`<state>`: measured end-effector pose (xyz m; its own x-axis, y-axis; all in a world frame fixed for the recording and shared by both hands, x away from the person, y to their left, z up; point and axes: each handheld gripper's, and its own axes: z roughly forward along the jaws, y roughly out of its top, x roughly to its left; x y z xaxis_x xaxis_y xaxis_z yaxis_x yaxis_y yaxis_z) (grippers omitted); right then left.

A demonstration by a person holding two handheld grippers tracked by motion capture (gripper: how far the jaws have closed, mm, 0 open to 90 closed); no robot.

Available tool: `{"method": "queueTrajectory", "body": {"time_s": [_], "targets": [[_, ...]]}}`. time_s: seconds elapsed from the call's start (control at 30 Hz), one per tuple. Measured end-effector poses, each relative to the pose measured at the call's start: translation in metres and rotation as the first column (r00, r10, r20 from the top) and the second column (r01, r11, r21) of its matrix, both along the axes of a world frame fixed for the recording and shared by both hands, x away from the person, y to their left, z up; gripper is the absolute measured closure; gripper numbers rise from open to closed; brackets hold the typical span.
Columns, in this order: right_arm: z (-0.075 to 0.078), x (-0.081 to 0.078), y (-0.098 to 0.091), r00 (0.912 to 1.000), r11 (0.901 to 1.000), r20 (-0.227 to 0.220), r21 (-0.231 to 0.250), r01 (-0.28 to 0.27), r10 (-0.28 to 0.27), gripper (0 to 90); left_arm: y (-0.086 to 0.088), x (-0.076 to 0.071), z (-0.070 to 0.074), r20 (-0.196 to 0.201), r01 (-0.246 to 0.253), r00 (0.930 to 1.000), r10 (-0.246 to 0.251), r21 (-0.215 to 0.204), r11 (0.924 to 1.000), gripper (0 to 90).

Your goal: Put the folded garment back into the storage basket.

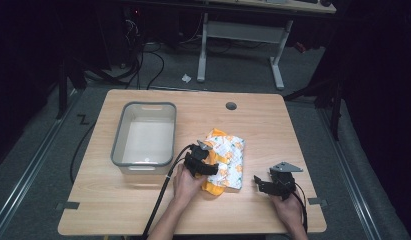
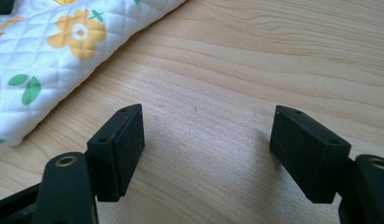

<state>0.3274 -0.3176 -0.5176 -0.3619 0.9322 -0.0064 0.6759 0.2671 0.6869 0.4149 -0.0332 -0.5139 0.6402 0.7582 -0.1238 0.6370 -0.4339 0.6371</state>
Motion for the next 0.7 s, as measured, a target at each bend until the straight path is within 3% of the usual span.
{"method": "queueTrajectory", "body": {"time_s": [0.27, 0.57, 0.7], "targets": [[-0.0001, 0.0001, -0.0001, 1.0, 1.0, 0.001, -0.001, -0.001, 0.001, 26.5, -0.0045, -0.0046, 0.0023, -0.001, 0.05, 0.9987, -0.05, -0.012, 0.9987, 50.2], [-0.0001, 0.0001, -0.0001, 1.0, 1.0, 0.001, -0.001, -0.001, 0.001, 26.5, -0.0012, -0.0043, 0.0013, -0.029, 0.086, 0.9956, -0.089, -0.078, 0.9932, 66.4], [0.0, 0.0, 0.0, 1.0, 1.0, 0.0, 0.0, 0.0, 0.0, 26.5, -0.0008, -0.007, 0.0021, -0.013, 0.089, 0.9958, -0.091, -0.088, 0.9921, 70.9]]}}
